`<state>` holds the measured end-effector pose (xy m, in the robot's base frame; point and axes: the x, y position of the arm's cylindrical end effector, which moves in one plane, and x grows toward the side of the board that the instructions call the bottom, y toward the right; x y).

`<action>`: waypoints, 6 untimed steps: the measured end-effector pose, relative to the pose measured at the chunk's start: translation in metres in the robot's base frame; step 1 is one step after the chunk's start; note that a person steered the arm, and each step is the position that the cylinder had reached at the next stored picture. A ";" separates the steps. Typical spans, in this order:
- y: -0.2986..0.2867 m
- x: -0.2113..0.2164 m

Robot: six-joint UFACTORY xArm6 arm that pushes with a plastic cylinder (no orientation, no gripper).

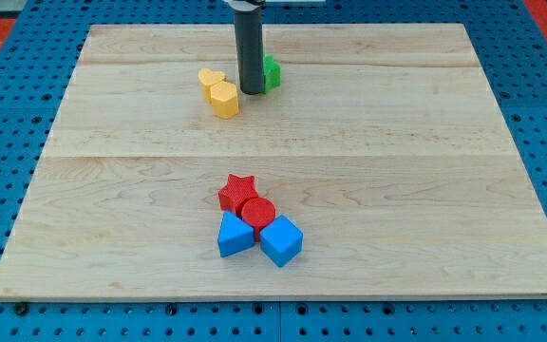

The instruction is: Slide the blue cube and blue triangle left a bit

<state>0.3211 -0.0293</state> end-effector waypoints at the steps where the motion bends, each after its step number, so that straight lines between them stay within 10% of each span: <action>1: 0.002 -0.018; 3: 0.018 -0.022; 6: 0.140 0.146</action>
<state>0.4667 0.1112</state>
